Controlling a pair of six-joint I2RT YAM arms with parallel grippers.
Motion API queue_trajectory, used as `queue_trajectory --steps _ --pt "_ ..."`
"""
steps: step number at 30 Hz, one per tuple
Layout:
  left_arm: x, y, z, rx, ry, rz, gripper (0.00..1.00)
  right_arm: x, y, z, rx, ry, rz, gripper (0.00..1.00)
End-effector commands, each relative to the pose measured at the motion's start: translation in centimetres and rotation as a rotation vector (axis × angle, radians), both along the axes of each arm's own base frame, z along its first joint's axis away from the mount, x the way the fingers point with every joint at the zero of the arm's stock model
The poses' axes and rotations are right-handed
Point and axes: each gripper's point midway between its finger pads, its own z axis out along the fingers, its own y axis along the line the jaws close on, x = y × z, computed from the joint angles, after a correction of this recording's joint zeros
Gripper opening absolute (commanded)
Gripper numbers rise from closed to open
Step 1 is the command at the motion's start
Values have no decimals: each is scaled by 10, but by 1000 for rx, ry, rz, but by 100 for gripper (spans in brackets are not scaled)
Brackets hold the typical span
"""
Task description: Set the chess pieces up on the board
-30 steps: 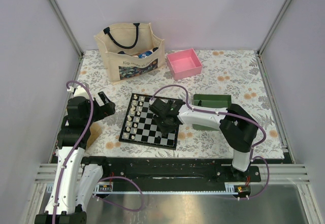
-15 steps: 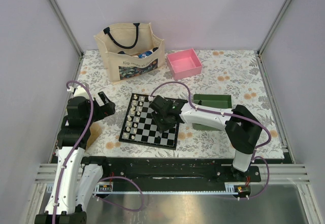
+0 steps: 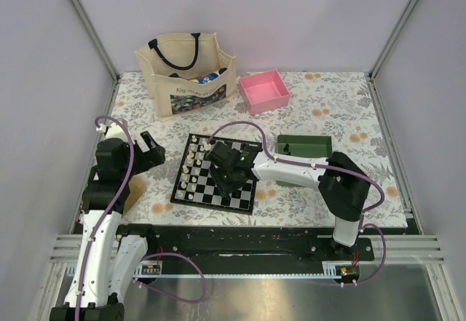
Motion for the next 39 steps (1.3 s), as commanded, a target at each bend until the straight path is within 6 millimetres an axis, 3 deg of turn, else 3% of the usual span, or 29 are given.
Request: queue_trajectory --steps 1,13,26,33,39 --pt "6 -1 9 -13 -51 -4 99 2 16 7 36 -5 -5 43" --pt "6 -2 9 -16 -51 -4 99 4 9 -6 -19 -14 -15 42" --pt "7 -3 9 -19 -49 -10 99 7 7 -8 -53 -26 -7 27" --pt "6 -3 9 -18 -50 -11 99 7 6 -9 -58 -21 -3 39" --pt "6 -3 9 -20 -51 -11 99 7 6 -11 -61 -17 -3 40"
